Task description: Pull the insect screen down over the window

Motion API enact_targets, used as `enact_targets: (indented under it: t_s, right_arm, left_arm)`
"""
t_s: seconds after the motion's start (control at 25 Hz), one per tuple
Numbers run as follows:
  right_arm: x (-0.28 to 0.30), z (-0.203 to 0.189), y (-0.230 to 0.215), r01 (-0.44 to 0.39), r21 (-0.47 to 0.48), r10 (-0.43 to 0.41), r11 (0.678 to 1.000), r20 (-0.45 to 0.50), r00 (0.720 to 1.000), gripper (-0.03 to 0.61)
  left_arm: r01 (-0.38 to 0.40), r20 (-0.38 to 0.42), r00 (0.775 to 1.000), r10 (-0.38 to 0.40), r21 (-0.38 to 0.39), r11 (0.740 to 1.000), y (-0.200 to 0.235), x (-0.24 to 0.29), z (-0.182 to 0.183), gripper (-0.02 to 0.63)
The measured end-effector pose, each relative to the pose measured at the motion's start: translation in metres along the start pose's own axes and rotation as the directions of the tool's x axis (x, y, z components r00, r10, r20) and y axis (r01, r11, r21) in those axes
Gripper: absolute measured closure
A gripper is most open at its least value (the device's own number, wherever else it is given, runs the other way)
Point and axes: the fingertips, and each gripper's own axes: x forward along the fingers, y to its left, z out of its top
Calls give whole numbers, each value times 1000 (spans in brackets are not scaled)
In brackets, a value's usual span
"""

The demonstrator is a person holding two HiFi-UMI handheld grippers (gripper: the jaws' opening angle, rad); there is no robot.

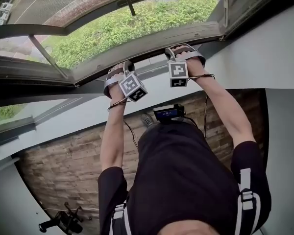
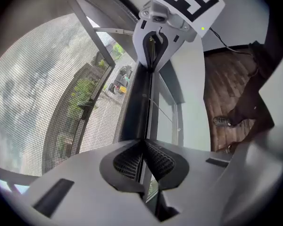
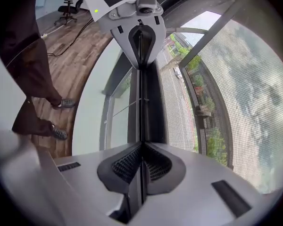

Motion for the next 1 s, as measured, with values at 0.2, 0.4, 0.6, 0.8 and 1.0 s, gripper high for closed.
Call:
enact_targets:
  t_s: [0.2, 0.4, 0.6, 0.8, 1.0]
  right_arm:
    - [5, -3, -5, 39, 28, -39, 999, -10, 999, 557]
    - [5, 4, 2, 26, -29, -26, 999, 15, 1000, 557]
    - [3, 2, 0, 86, -61, -86, 994, 1, 996, 557]
    - [8, 3, -5, 133, -62, -134, 989, -4, 991, 557]
    - [12, 5, -3, 129, -25, -129, 991, 1, 992, 557]
  left_arm:
    - [-21, 27, 999, 22, -12, 1000, 5, 1, 0, 591]
    - [-52, 29, 998, 53, -11, 999, 2, -1, -5, 586]
    - [-97, 15, 995, 97, 13, 995, 3, -2, -1, 584]
    - [-112, 36, 993, 112, 15, 994, 6, 2, 1, 584]
    - [-115, 62, 992, 113, 21, 993, 7, 1, -2, 583]
